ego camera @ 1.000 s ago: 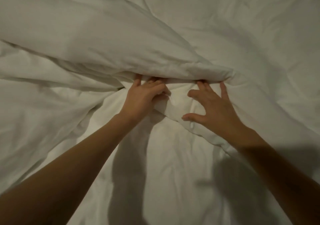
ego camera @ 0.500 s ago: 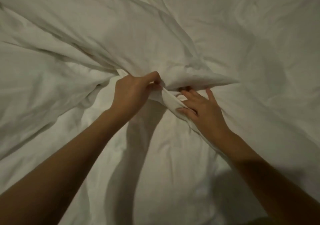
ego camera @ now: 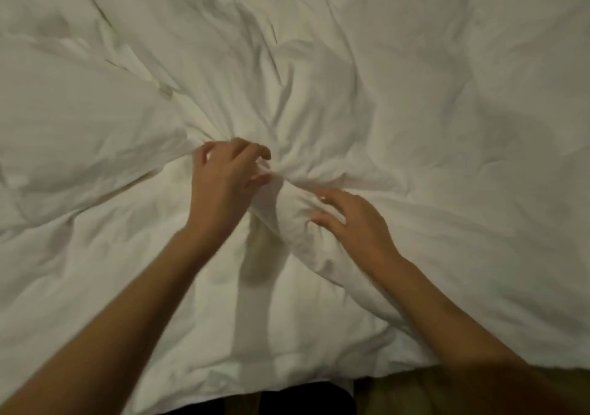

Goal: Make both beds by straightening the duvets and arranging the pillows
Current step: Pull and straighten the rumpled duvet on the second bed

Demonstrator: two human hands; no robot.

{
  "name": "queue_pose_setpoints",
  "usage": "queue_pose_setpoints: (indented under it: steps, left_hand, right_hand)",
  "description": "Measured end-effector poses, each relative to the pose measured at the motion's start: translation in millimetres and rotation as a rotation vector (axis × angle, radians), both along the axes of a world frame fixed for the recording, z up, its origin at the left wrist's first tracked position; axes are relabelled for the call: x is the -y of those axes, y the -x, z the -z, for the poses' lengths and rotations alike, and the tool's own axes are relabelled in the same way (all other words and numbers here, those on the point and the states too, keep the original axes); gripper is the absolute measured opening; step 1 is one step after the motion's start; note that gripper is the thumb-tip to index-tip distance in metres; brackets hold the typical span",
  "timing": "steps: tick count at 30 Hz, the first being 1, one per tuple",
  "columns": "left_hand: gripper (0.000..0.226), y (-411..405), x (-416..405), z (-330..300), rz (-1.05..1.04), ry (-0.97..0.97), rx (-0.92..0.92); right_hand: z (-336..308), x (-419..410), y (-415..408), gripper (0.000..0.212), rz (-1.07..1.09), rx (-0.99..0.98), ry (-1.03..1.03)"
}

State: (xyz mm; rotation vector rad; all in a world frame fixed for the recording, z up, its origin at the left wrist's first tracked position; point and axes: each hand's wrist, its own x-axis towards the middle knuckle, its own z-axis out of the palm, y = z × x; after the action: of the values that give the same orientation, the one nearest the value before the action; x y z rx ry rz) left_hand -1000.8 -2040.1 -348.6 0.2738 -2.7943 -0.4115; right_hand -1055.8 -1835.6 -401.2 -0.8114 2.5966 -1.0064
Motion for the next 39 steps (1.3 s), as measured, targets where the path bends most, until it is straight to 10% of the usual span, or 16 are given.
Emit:
queue_pose_setpoints:
  steps: [3,7,14,25,35,39]
  left_hand:
    - [0.017,-45.0,-19.5,20.1,-0.105,-0.022,-0.24]
    - [0.032,-69.2,-15.7,55.7,0.073,-0.143,-0.012]
    - [0.038,-25.0,11.0,82.5,0.313,-0.026,0.162]
    - [0.025,-28.3,23.9,55.1,0.34,0.057,0.093]
    - [0.013,-96.6,31.8,-40.2,0.28,-0.063,0.461]
    - [0.013,-122.1,16.2,7.1,0.133,-0.086,0.466]
  right_hand:
    - [6.1,-4.2,-35.9,0.023,0.138,-0.442,0.011]
    - [15.4,-2.9,-77.5,0.026,-0.001,-0.659,0.016]
    - [59.1,-2.9,-49.0,0.055,0.104,-0.485,-0.19]
    - [21.9,8.0,-63.7,0.01,0.278,-0.119,0.096]
    - [-47.2,2.0,-114.6,0.026,0.103,0.213,0.265]
    - [-8.8,-2.7,-128.9,0.01,0.039,0.166,0.036]
